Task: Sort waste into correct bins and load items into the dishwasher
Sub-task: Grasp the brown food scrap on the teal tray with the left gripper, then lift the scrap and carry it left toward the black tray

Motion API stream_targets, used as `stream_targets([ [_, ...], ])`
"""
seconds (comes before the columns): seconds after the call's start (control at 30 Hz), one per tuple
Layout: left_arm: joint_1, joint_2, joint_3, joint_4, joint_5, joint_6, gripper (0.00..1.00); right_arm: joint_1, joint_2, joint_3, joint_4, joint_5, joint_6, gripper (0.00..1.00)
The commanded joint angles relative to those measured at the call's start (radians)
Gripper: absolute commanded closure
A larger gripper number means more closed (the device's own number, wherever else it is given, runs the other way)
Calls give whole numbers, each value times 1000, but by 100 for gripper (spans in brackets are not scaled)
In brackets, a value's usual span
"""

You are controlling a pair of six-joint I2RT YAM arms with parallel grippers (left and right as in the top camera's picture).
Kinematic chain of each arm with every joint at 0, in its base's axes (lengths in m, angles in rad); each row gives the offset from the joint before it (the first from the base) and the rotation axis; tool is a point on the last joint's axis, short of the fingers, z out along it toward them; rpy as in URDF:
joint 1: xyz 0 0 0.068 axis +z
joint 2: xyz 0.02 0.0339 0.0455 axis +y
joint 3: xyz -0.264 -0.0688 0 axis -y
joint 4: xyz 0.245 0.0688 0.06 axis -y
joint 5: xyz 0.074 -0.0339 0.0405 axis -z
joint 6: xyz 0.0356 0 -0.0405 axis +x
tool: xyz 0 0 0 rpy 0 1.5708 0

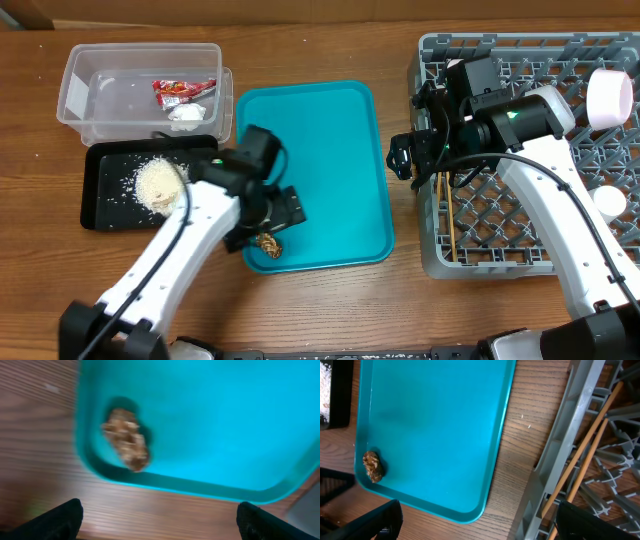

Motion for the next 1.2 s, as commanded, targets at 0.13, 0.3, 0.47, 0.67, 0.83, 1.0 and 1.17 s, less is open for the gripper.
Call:
stream_targets([
  [0.13, -53, 103, -2, 41, 44, -278, 0, -6, -6, 1, -4, -9, 8, 0],
  [0.3, -54, 122, -2, 22, -2, -314, 0, -18, -6, 1, -9, -5, 19, 0],
  [0.47, -53, 122, -18, 27, -5, -317, 0, -81, -6, 1, 14, 113, 143, 0],
  [0.67, -53, 122, -71, 98, -9, -324, 0, -231, -6, 1, 15, -3, 146, 1],
  [0.83, -53, 122, -80, 153, -46, -328, 0, -278, -6, 1, 6, -10, 146, 7],
  [1.0, -54, 122, -82, 129, -55, -370, 0, -282, -6, 1, 6, -9, 145, 7],
  [1.17, -53, 122, -83, 95, -89, -410, 0, -282, -6, 1, 6, -9, 145, 7],
])
